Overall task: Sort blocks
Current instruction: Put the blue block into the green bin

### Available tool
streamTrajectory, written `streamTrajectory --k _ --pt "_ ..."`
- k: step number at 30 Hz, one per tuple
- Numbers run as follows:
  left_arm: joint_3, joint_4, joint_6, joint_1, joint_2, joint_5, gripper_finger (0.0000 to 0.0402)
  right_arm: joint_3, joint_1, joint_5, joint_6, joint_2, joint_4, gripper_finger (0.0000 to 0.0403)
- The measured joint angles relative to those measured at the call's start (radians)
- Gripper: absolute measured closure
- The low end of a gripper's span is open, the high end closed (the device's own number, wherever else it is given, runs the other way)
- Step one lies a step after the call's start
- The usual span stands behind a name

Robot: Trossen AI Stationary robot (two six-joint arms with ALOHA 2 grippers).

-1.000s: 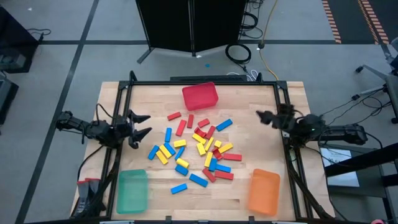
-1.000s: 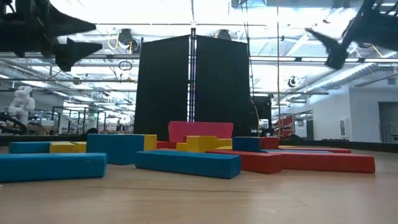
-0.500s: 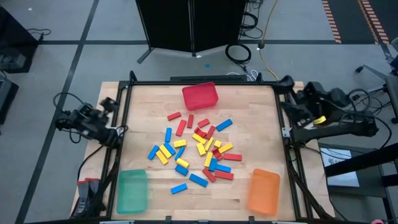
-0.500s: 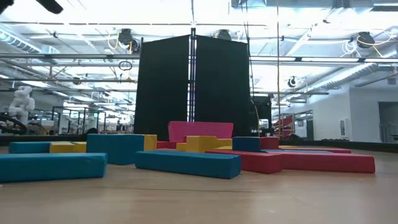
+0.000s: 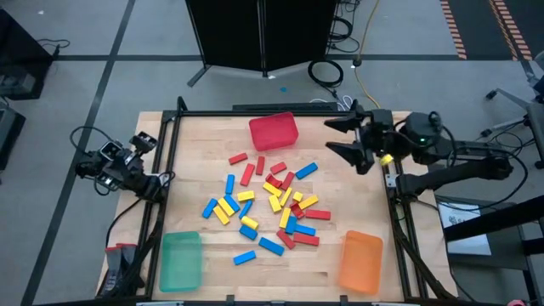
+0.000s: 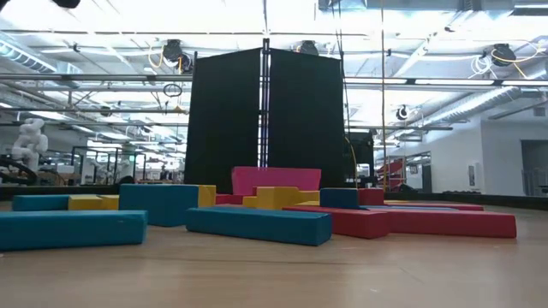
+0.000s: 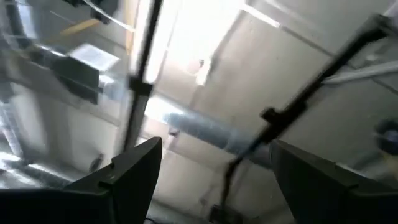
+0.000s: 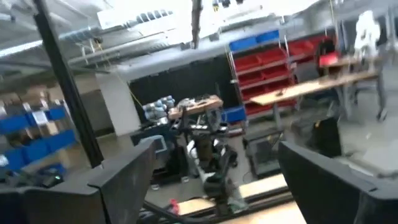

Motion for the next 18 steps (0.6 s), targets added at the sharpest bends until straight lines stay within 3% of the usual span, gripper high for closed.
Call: streamTrajectory --k 2,6,8,10,13,16,18 --pt "0.048 -0.121 -0.076 0.000 0.000 -0.141 0.0098 0.000 0.000 -0.005 0.069 0.011 -0.010 0.0067" --pt "0.268 -0.829 -0.281 0.000 0.052 -0.281 0.0098 0.001 0.011 -0.004 0.102 0.026 -0.070 0.0067" --pt "0.399 -1.048 -0.395 0.000 0.140 -0.323 0.0098 0.021 0.014 0.002 0.102 0.040 -0.145 0.0067" --pt "0.533 -1.115 -0.402 0.000 0.246 -0.302 0.0098 0.084 0.014 0.004 0.097 0.067 -0.295 0.0067" --pt "0.735 -1.192 -0.297 0.000 0.416 -0.228 0.0098 0.237 0.014 0.041 0.059 0.137 -0.667 0.0067" --pt "0.941 -1.421 -0.205 0.000 0.572 -0.237 0.0098 0.396 0.011 0.179 -0.002 0.240 -1.045 0.0067" --pt "1.058 -1.598 -0.201 0.000 0.663 -0.303 0.0098 0.472 -0.006 0.267 -0.040 0.311 -1.221 0.0067"
